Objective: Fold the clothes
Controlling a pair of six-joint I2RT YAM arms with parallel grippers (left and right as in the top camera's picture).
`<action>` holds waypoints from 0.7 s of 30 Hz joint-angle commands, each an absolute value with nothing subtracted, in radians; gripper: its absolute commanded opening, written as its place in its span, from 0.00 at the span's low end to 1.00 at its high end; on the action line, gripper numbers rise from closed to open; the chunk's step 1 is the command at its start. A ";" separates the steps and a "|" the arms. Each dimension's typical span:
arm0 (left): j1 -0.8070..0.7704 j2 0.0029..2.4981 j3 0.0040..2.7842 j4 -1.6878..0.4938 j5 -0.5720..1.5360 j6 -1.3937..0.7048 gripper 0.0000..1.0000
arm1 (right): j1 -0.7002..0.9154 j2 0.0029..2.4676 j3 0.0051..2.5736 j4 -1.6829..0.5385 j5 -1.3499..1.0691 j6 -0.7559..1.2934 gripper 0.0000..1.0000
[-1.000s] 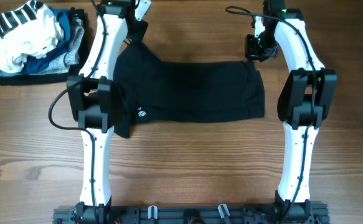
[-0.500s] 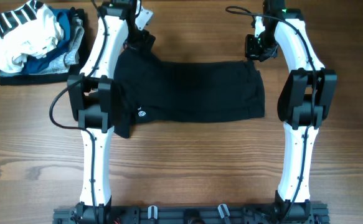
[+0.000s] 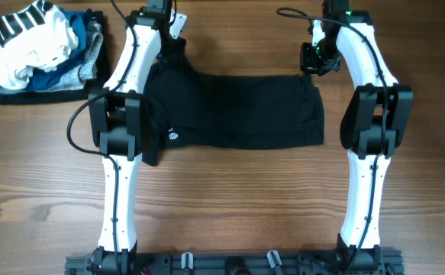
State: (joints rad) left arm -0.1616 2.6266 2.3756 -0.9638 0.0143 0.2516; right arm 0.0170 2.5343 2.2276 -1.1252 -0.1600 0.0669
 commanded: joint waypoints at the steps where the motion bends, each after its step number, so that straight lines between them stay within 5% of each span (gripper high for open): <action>1: -0.166 2.647 2.369 -0.957 0.009 0.223 0.04 | 0.021 2.555 2.225 -1.116 -0.154 0.079 0.04; 21: -0.163 2.647 2.369 -0.691 -0.046 0.140 0.04 | 0.006 2.554 2.290 -0.883 -0.068 0.081 0.04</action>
